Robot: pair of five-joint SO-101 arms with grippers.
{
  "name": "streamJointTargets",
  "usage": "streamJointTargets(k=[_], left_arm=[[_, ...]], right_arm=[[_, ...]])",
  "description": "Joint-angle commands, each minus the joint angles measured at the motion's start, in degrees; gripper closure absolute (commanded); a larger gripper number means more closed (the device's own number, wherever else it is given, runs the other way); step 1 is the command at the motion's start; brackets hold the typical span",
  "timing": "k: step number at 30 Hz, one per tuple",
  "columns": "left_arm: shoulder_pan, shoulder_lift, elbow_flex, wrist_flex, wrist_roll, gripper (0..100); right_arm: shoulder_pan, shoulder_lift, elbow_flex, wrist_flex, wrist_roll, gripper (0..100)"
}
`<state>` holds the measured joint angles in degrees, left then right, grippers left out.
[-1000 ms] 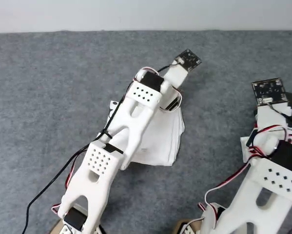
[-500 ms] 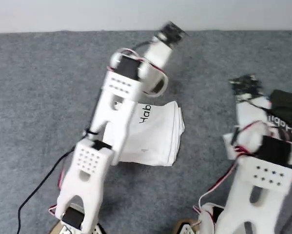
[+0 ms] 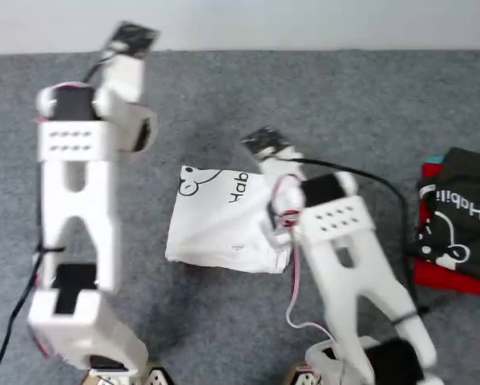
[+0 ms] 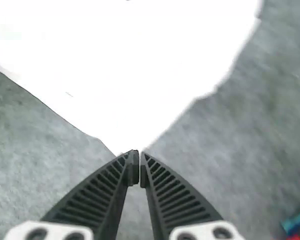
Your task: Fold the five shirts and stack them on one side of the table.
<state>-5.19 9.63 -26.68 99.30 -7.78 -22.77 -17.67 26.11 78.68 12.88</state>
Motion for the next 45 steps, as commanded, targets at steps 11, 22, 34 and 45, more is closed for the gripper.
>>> streamJointTargets(k=[11, 22, 34, 45], left_arm=[[-12.5, -14.3, 10.1, 1.1, -2.8, 98], [-12.0, -13.8, 10.2, 0.6, -2.8, 98], [-12.3, -13.8, 12.2, -0.6, -2.9, 98], [-12.3, -13.8, 12.3, -0.6, -4.9, 98]], right_arm=[[-2.1, 24.0, -0.4, -10.9, 1.3, 98.8], [3.6, 18.0, -3.9, -4.9, 6.2, 98.8], [2.3, 18.4, -19.8, -5.0, -5.9, 89.5], [2.4, 32.7, -26.5, -4.9, -27.7, 66.1]])
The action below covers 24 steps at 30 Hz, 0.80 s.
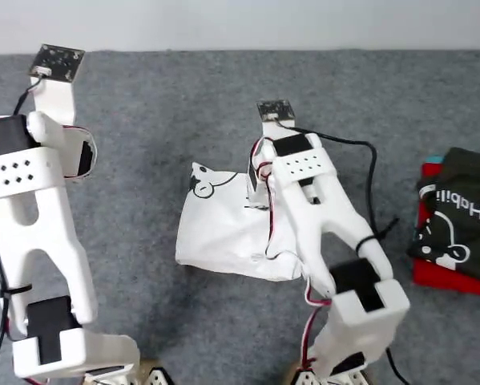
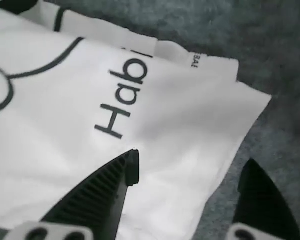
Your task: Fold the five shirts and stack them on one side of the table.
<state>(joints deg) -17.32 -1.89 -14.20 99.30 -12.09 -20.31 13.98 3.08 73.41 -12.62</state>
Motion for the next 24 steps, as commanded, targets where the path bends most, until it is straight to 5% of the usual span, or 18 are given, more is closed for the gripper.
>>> streamJointTargets(k=[1, 11, 17, 24], left_arm=[[-0.3, -2.3, -0.2, -0.6, -0.6, 98], [-0.3, -2.3, 2.8, -0.6, -0.4, 98], [-0.3, -2.3, 2.8, -0.6, -0.4, 98], [-0.2, -2.3, 2.8, -0.4, -0.3, 98]], right_arm=[[0.1, 2.0, -3.4, 0.4, -2.6, 66.1], [-0.3, 12.8, -3.4, 0.4, -4.6, 67.4], [0.0, 15.3, -3.6, 1.3, -0.4, 98.1], [6.5, 15.2, -6.7, 5.6, 9.1, 98.8]])
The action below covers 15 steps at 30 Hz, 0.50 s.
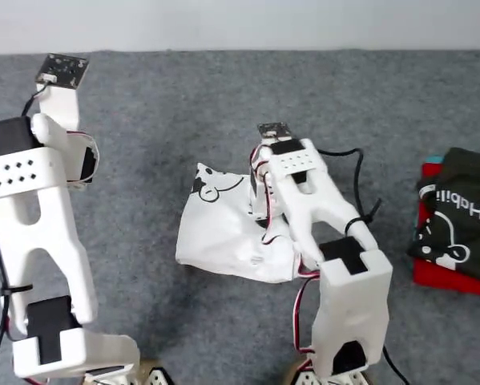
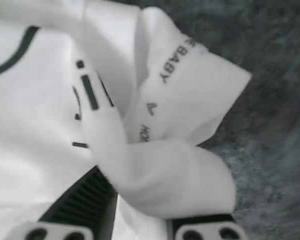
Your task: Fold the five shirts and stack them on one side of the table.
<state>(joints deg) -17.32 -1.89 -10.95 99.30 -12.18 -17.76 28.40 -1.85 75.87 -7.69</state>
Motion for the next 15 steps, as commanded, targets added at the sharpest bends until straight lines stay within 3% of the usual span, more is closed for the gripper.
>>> streamJointTargets(k=[1, 4, 8, 12, 15], left_arm=[[-0.2, -2.3, -0.5, -0.4, -0.2, 98], [-0.2, -2.3, -0.5, -0.4, -0.2, 98], [-0.1, -2.3, -0.5, -0.3, -0.2, 98], [0.1, -2.3, -0.5, -0.3, -0.2, 98], [0.1, -2.3, -0.5, -0.3, -0.2, 98]], right_arm=[[5.7, 0.7, -3.1, 4.8, 6.9, 99.0], [11.9, 0.7, -8.9, 9.4, 17.8, 99.0], [19.8, 1.5, -18.9, 10.7, 39.1, 99.0], [21.3, 4.3, -27.3, 10.6, 61.5, 99.0], [19.6, 7.2, -33.1, 10.6, 72.7, 98.9]])
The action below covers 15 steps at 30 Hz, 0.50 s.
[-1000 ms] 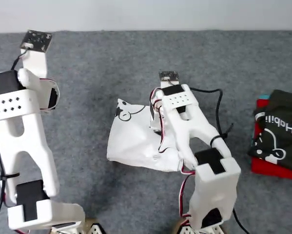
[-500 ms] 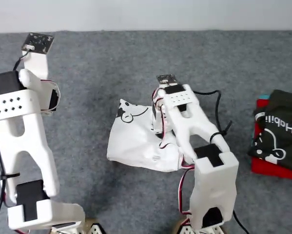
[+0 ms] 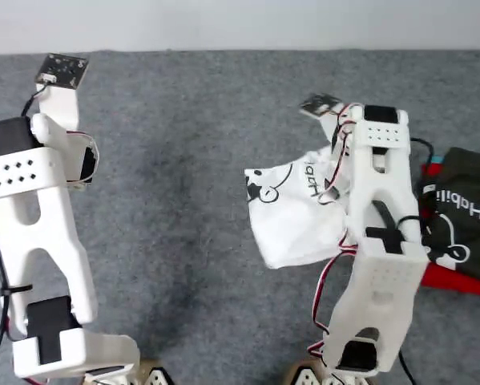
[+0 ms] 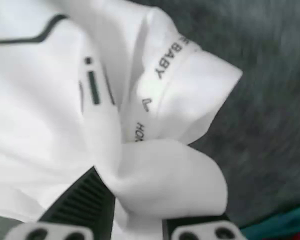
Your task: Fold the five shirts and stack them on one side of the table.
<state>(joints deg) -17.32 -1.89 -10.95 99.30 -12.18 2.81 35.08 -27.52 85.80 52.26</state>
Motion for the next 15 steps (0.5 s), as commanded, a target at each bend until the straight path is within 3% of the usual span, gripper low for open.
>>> streamJointTargets(k=[1, 7, 10, 13, 15], left_arm=[[0.1, -2.3, -0.5, -0.2, -0.2, 98], [0.1, -2.3, -0.5, -0.2, -0.1, 98], [0.1, -2.4, -0.5, -0.1, -0.1, 98], [0.1, -2.4, -0.5, -0.1, -0.1, 98], [0.1, -2.4, -0.5, -0.1, -0.1, 98]], right_arm=[[-1.8, 1.5, -9.3, 0.6, 14.8, 98.9], [-6.0, 8.6, -19.2, -7.7, 18.6, 97.4], [-6.1, 10.2, -24.2, -7.2, 18.0, 84.9], [-6.5, 9.9, -28.9, -3.4, 7.9, 71.9], [-7.4, 9.8, -32.5, -0.4, 0.4, 71.0]])
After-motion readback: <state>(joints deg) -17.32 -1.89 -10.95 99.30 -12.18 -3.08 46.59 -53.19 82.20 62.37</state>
